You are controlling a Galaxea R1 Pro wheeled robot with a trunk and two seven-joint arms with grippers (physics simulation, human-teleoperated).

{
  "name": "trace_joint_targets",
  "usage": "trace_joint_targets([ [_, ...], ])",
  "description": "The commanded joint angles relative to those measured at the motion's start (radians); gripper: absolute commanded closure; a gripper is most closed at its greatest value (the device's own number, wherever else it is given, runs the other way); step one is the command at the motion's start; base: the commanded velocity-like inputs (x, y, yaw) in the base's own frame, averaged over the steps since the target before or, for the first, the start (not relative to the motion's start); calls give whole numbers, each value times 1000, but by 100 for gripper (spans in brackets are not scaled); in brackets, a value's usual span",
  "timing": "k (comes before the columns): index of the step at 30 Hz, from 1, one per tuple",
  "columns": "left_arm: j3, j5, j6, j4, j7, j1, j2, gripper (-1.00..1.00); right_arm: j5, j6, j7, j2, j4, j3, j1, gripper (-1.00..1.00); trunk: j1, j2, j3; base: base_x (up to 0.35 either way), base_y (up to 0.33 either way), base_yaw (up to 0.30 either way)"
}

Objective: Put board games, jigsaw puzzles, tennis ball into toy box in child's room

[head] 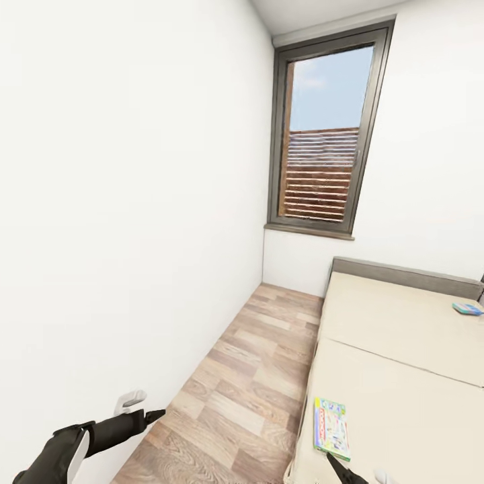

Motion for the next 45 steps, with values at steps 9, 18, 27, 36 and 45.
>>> trace_joint_targets([
  [9,7,-9,11,-23,-8,-1,-2,-100,-10,10,11,0,16,-48,-1,-100,0,-1,-8,2,0,-225],
  [18,7,-9,12,-26,-8,-1,-3,-100,-10,9,13,0,41,-53,-1,-100,0,-1,-9,65,85,-270],
  [27,6,-9,12,-26,-8,-1,-4,-100,-10,8,13,-1,44,-53,-1,-100,0,-1,-9,132,34,-276],
  [36,6,-9,12,-26,-8,-1,-4,-100,-10,8,13,0,45,-53,-1,-100,0,-1,-9,109,2,-277],
  [45,6,-9,11,-26,-8,-1,-3,-100,-10,8,14,-1,45,-53,-1,-100,0,-1,-9,107,0,-277],
])
